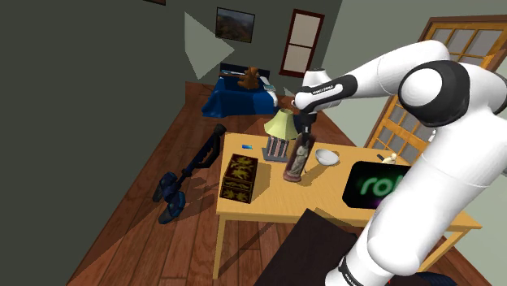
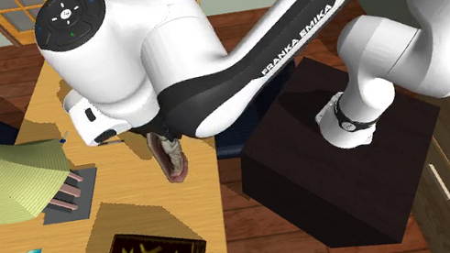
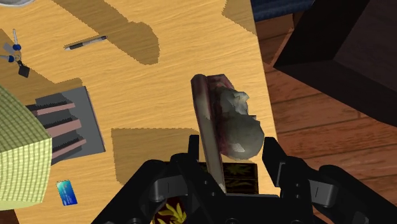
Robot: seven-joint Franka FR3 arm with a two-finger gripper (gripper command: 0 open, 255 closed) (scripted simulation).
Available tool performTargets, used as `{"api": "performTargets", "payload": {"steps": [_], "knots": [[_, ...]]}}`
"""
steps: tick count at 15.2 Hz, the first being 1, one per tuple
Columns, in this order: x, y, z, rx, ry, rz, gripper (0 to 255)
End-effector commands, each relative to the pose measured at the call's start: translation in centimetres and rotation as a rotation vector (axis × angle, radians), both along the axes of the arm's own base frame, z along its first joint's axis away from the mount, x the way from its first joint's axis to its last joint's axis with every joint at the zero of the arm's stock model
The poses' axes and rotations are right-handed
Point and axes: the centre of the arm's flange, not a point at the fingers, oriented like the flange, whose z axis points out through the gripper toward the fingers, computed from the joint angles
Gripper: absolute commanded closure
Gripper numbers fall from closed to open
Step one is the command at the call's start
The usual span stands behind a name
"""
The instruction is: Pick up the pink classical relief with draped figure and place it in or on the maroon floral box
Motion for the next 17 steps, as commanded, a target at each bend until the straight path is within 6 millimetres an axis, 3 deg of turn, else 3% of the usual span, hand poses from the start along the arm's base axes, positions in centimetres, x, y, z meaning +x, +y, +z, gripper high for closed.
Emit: {"api": "performTargets", "payload": {"steps": [1,10,17], "knots": [[0.0,0.0,1.1,0.000,-0.001,0.000,255],[0.0,0.0,5.4,0.000,-0.001,0.000,255],[7.4,4.3,8.8,0.000,-0.001,0.000,255]]}}
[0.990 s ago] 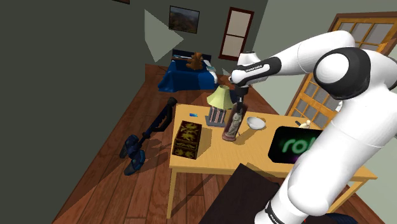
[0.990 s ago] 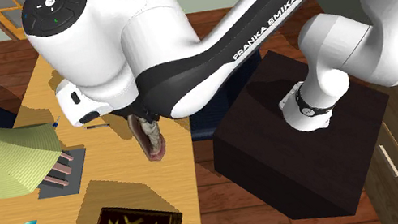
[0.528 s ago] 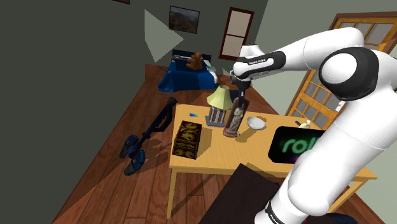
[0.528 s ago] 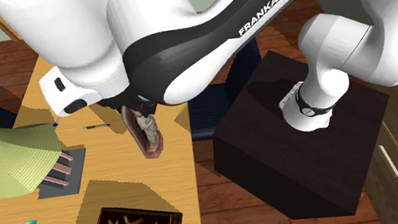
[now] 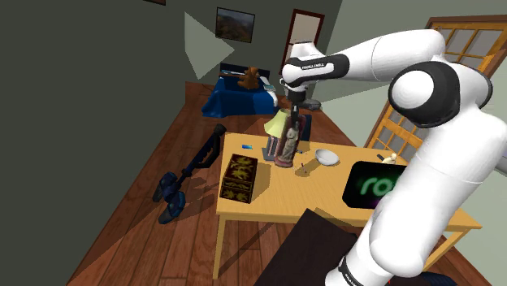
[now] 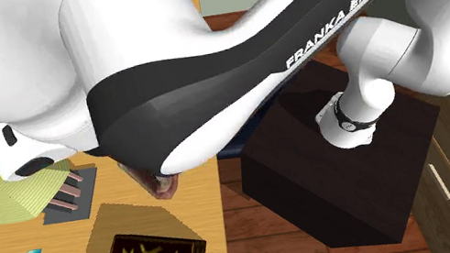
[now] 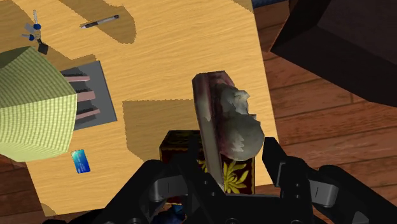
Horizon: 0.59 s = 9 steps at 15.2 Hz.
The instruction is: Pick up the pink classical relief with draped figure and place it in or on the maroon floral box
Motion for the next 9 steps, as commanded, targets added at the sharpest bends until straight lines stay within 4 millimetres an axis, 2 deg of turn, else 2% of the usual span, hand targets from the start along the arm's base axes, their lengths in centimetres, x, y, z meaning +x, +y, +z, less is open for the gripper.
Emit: {"api": "performTargets", "payload": {"steps": [1,9], "knots": [[2.0,1.2,0.9,0.000,-0.001,0.000,255],[10.5,6.0,4.8,0.000,-0.001,0.000,255]]}}
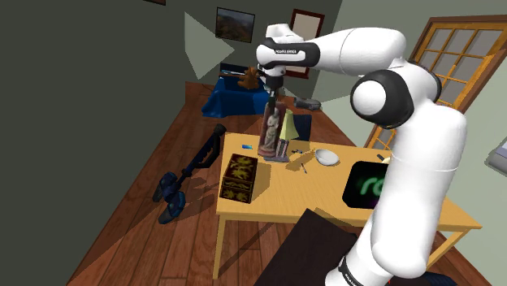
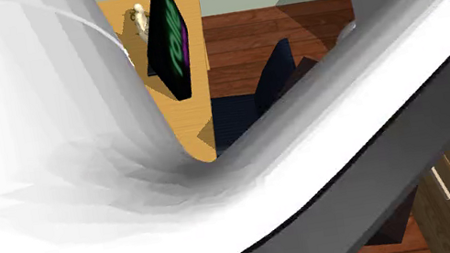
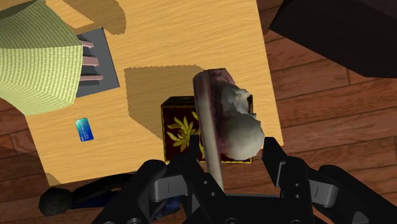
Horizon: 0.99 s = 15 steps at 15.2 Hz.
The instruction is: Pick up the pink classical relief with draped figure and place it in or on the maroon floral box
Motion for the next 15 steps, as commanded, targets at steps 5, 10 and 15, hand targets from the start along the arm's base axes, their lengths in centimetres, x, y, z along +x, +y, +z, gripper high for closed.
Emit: {"api": "performTargets", "payload": {"steps": [5,10,15], "knots": [[6.5,3.7,3.0,0.000,-0.001,0.000,255],[10.3,5.9,3.8,0.000,-0.001,0.000,255],[10.3,5.9,1.1,0.000,-0.001,0.000,255]]}}
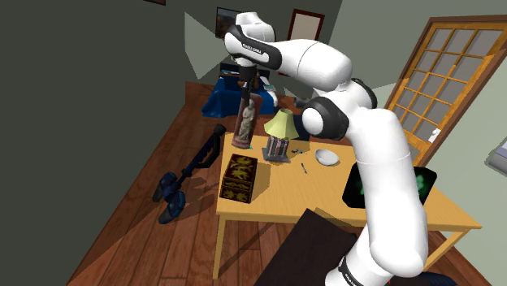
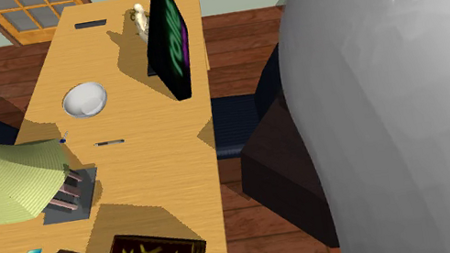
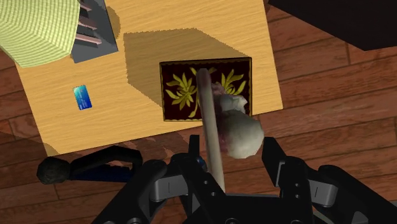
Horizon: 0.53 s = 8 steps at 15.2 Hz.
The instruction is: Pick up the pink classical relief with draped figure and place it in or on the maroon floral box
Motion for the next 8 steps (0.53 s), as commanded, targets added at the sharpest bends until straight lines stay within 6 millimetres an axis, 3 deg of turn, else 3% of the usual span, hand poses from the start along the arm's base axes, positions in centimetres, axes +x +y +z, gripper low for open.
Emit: {"api": "performTargets", "payload": {"steps": [1,8], "knots": [[0.0,0.1,-1.0,-0.001,-0.002,0.000,255],[0.0,0.1,-4.7,-0.001,-0.002,0.000,255]]}}
